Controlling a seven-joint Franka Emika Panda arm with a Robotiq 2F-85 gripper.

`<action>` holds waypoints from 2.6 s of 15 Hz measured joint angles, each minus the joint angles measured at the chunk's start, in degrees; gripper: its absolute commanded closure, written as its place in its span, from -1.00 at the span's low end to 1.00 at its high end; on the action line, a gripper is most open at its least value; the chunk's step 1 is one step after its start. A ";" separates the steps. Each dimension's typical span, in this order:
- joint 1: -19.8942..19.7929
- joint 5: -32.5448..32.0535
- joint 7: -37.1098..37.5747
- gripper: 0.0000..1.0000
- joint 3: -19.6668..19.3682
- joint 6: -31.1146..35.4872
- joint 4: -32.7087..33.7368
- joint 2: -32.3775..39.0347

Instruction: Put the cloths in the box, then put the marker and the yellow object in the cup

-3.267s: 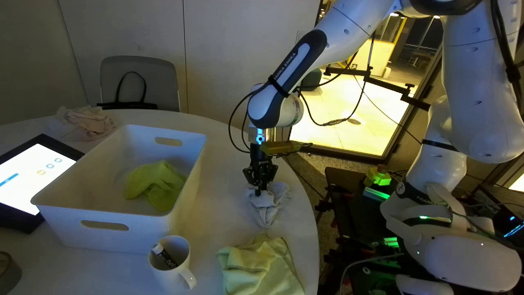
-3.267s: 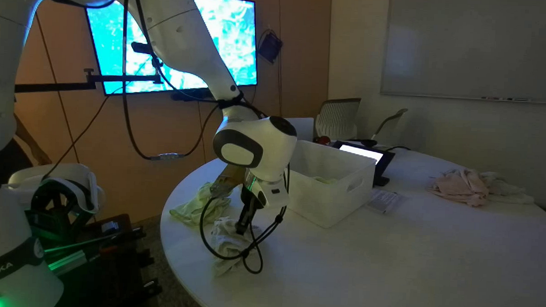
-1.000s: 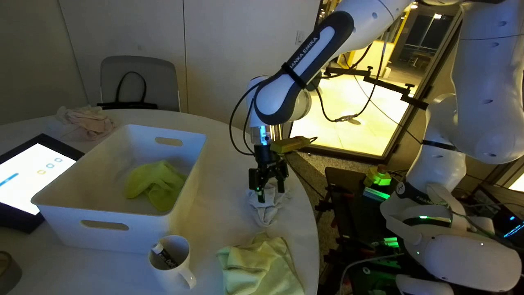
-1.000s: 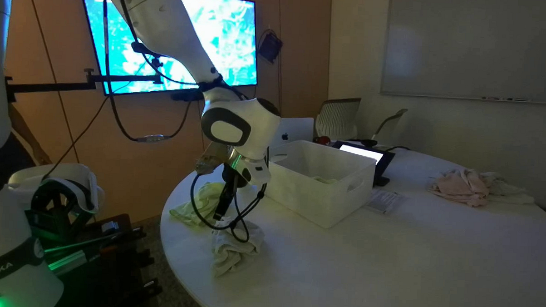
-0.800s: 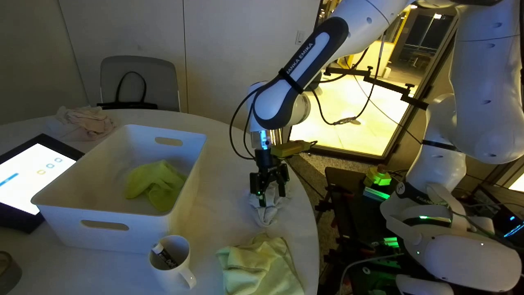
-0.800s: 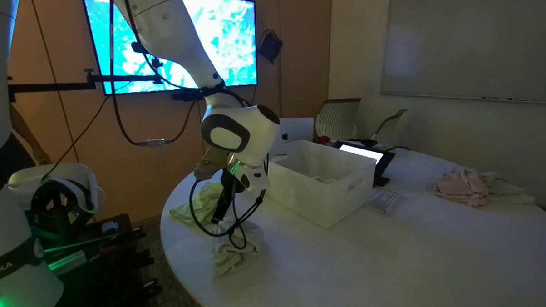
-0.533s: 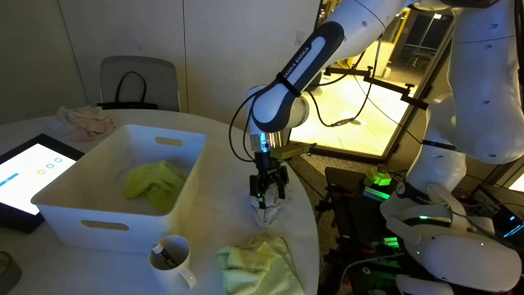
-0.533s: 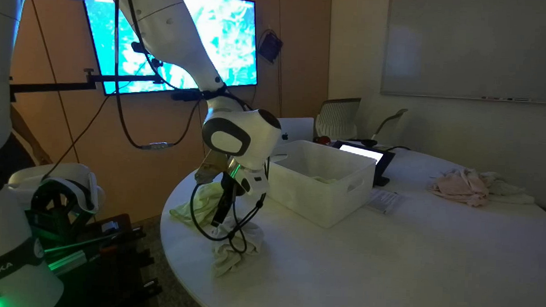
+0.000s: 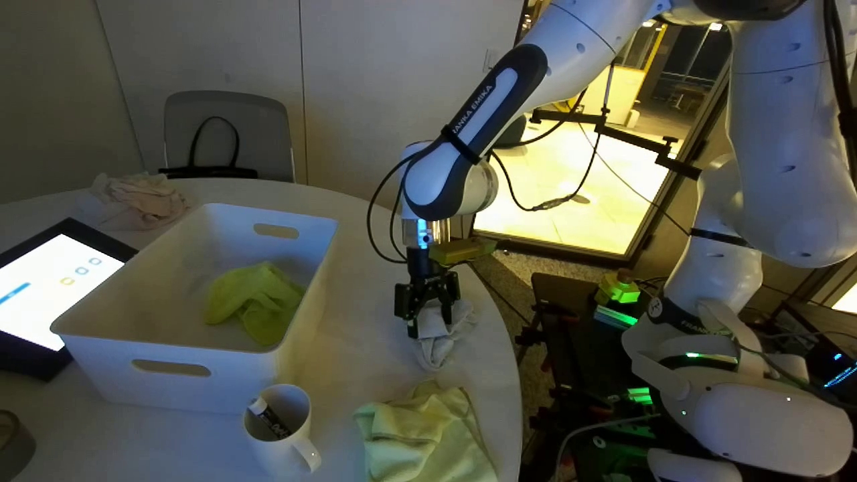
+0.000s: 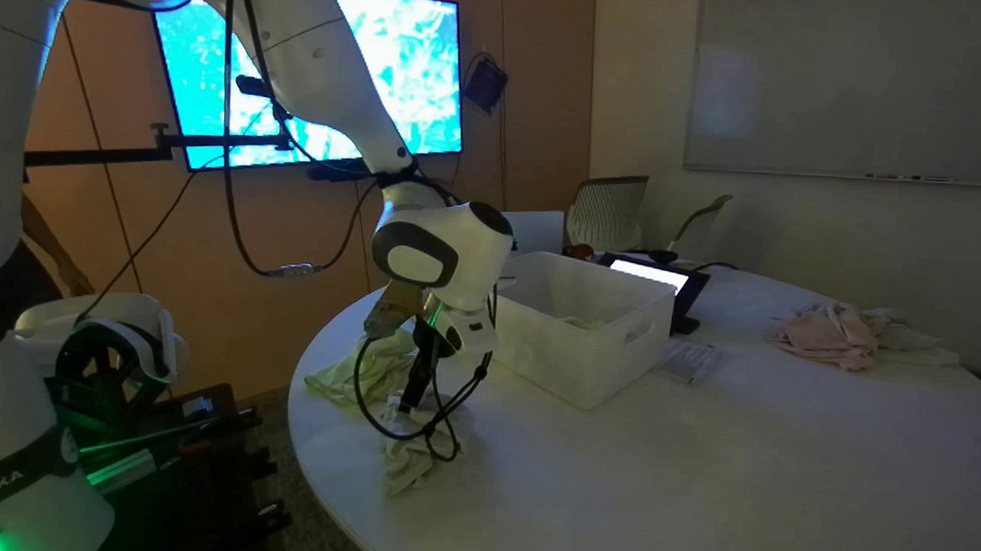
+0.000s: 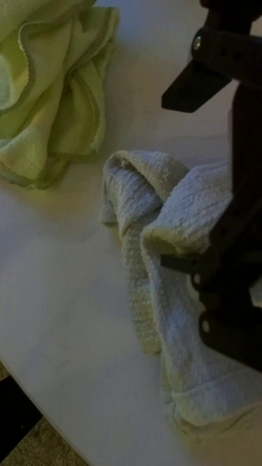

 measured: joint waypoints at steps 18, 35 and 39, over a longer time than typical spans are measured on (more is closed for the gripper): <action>-0.08 0.01 3.99 0.81 0.00 0.82 2.66 2.66; 3.26 -22.01 36.17 0.83 -6.14 3.65 -9.28 -24.63; 1.33 -32.07 46.91 0.83 -5.26 -3.45 -9.26 -34.85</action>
